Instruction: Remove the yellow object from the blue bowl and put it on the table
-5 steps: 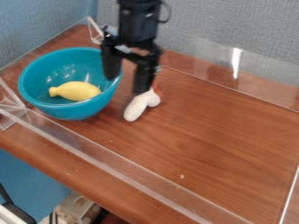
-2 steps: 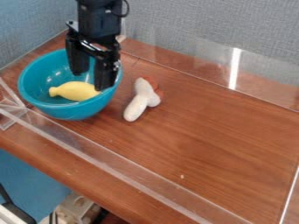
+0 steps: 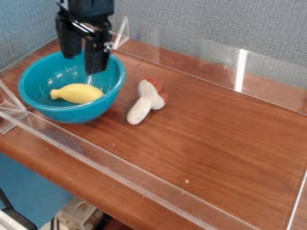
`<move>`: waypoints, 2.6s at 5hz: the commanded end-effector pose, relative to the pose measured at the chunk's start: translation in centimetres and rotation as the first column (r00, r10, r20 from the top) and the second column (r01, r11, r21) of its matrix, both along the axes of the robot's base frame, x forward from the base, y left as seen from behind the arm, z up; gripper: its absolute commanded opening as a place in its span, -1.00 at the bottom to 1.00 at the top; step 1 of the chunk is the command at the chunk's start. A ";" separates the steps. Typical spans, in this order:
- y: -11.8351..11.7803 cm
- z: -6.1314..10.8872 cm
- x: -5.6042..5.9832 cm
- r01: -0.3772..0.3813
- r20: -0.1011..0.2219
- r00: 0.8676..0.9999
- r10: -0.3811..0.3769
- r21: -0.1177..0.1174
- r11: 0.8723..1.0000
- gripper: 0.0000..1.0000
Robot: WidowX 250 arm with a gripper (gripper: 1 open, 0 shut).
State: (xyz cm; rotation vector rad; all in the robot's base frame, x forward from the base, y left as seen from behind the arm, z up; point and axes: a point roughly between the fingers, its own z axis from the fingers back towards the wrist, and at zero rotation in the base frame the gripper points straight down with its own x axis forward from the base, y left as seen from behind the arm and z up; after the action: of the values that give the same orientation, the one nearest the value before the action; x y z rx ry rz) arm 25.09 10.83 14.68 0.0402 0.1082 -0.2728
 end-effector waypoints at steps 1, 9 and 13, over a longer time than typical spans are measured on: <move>1.1 2.9 0.4 0.003 0.078 0.997 -0.005 0.033 0.999 1.00; 4.4 -4.5 2.2 -0.032 0.058 0.998 0.029 0.050 0.998 1.00; 4.6 -6.8 2.8 -0.005 0.099 0.995 0.002 0.023 1.000 -1.00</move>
State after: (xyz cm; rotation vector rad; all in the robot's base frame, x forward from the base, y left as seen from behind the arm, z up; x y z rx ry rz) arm 27.73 15.05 6.13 0.0498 0.0585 -0.2836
